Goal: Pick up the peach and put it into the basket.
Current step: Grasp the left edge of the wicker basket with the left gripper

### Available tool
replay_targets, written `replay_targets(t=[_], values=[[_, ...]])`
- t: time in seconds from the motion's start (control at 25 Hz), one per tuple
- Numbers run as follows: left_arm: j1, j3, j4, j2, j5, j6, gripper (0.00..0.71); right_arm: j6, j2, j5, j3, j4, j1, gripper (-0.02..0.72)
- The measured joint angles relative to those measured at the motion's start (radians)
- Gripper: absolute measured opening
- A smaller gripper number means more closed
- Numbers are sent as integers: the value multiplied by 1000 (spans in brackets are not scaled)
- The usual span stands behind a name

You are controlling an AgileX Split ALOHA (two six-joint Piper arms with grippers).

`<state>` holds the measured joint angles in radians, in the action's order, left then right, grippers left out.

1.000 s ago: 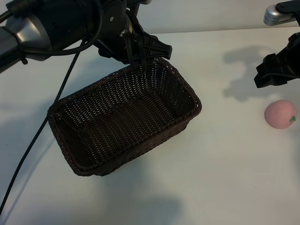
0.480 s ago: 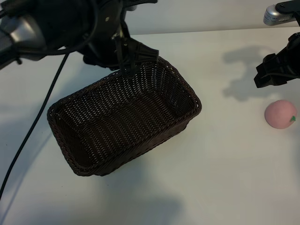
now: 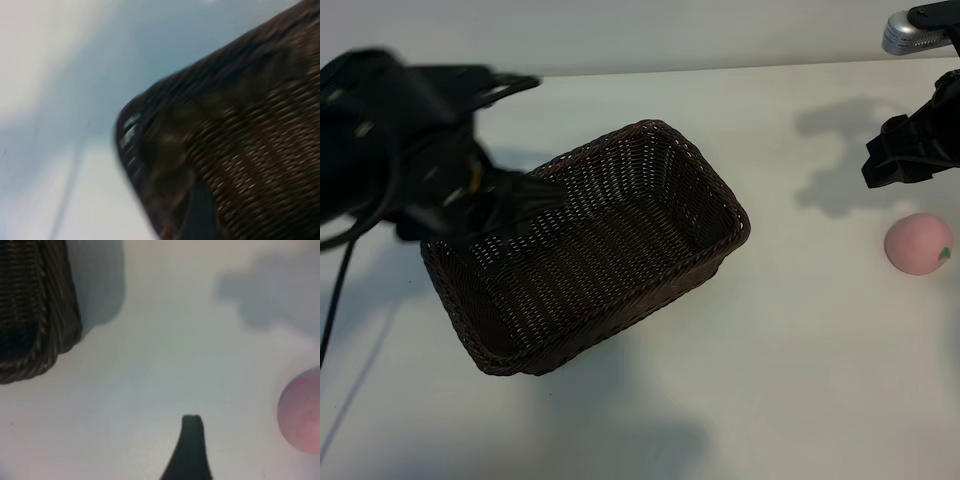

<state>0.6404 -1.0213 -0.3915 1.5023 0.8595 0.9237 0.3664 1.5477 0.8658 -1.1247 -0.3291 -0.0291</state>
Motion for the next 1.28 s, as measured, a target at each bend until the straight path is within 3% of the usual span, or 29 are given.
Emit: replay_targets(t=[0.4,0.64,0.96,1.28], values=[[0,233,-12,-122,-83,226,584,-6,0,1,0,-1,0,595],[-17,293,-13,-122,-164,299,584,-7,0,3,0,-1,0,595],[-108,325,-14,-122,-250,309,584,-7,0,5,0,-2,0,595],[-109,325,-12,-47,-328,317,584,-7,0,9,0,-2,0,595]])
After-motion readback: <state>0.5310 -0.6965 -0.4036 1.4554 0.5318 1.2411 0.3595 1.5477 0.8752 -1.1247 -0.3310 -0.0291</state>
